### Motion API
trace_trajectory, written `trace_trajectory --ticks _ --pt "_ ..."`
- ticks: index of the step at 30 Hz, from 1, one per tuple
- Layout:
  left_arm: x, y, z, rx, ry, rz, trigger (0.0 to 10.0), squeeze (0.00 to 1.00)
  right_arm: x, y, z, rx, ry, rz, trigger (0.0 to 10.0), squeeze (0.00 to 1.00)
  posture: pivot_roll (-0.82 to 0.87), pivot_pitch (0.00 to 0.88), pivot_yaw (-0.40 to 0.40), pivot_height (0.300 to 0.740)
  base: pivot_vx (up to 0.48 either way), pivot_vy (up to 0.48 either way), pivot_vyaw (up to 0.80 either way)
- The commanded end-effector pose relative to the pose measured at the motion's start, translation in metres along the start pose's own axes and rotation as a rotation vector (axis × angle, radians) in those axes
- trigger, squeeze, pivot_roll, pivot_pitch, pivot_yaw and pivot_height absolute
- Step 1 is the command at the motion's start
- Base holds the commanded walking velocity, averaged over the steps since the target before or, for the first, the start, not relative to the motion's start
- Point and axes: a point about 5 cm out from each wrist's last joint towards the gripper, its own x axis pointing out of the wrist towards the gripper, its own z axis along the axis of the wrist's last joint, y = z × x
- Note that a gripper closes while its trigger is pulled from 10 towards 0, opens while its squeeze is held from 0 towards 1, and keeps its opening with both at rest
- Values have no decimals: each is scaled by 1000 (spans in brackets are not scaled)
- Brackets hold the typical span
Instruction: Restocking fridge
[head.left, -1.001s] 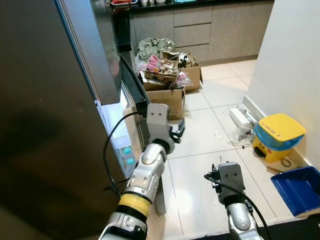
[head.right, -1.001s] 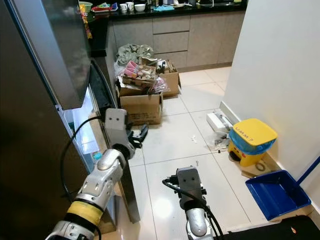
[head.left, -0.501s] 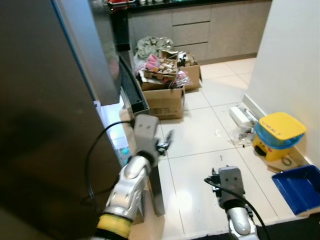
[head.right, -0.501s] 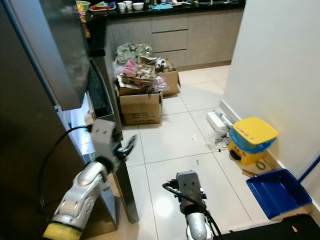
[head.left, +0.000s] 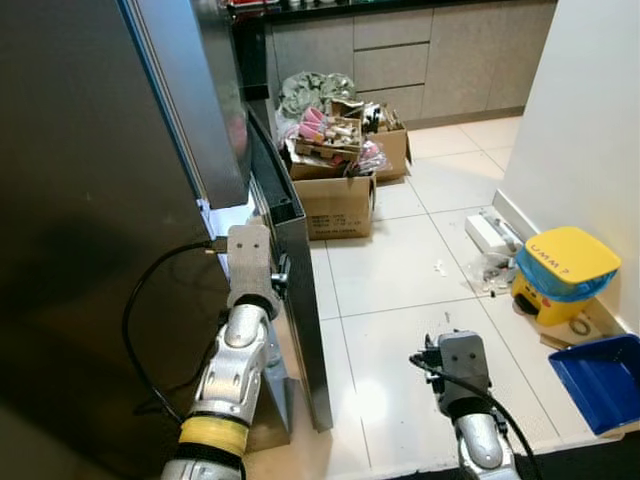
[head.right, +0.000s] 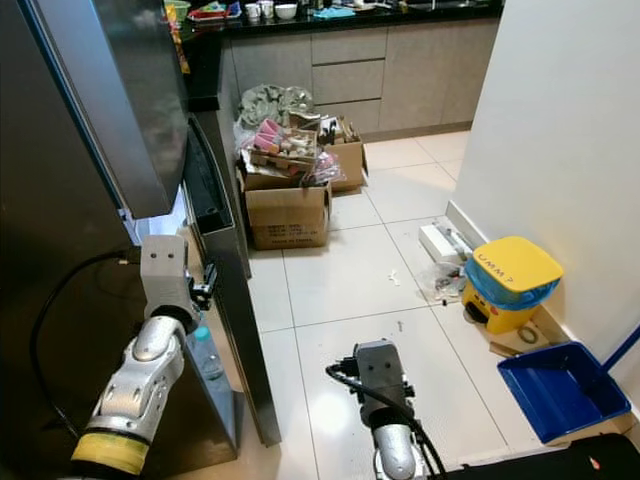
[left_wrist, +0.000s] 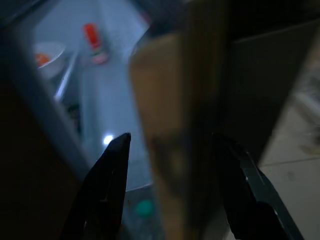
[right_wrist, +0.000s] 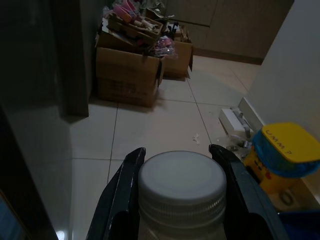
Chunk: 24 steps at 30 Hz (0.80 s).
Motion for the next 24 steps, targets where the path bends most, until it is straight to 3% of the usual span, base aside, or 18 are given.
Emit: trace_trajectory --ticks 1,7,11,13,15,18,19,21,22,23,24 --pt "7 1 5 22 -11 58 10000 0 0 2 6 9 -26 3 10000 0 -100 119 80 740 0 0 0" --pt "14 1 10 27 -8 87 10000 0 -2 2 6 11 -29 -2 10000 0 -102 123 86 740 0 0 0" --pt "19 -10 11 1 8 83 10000 0 -3 1 4 10 -24 -4 10000 0 -99 124 87 740 0 0 0" --pt "20 -26 13 -50 19 22 10000 0 -3 2 5 11 -23 -4 10000 0 -101 124 88 740 0 0 0" --pt "21 -33 14 -72 22 -3 10000 0 -3 2 5 11 -24 -4 10000 0 -102 124 89 740 0 0 0" --pt "18 -60 23 -140 10 -121 10000 0 -2 2 5 13 -25 -6 10000 0 -107 121 89 740 0 0 0" --pt "18 -60 23 -140 10 -121 10000 0 -2 2 5 13 -25 -6 10000 0 -107 121 89 740 0 0 0" --pt "14 -86 31 -199 13 -215 10000 0 -2 2 6 13 -27 -4 10000 0 -109 116 90 740 0 0 0" --pt "14 -86 31 -199 13 -215 10000 0 -2 2 6 13 -27 -4 10000 0 -109 116 90 740 0 0 0" --pt "5 -118 41 -254 10 -336 10000 0 -2 2 6 11 -28 -2 10000 0 -112 116 88 740 0 0 0" --pt "5 -118 41 -254 10 -336 10000 0 -2 2 6 11 -28 -2 10000 0 -112 116 88 740 0 0 0"
